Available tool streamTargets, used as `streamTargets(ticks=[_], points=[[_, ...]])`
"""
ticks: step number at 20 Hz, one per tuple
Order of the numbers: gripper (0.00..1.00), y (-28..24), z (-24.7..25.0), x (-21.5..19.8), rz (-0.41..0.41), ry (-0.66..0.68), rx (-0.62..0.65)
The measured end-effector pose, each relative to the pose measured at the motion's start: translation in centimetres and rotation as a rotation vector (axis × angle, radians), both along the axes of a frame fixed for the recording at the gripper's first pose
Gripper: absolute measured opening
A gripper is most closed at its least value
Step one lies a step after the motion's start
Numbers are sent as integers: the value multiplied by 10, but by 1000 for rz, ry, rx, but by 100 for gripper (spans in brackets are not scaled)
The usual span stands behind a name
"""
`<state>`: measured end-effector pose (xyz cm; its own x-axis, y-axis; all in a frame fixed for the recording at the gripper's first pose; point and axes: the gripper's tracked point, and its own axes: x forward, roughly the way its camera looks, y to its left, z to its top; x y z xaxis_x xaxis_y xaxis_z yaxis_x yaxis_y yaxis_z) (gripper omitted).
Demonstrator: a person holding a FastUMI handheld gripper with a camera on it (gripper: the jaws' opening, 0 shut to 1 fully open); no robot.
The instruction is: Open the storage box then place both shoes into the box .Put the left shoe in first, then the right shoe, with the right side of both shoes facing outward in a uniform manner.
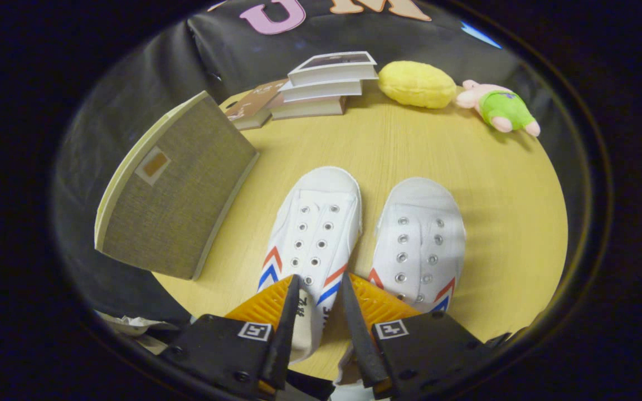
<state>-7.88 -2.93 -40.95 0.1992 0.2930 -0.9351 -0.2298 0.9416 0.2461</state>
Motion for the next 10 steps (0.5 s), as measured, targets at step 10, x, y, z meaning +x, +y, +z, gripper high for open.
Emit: streamTargets(ticks=[10], points=[[15,-1,-9,0,-83,74,10]])
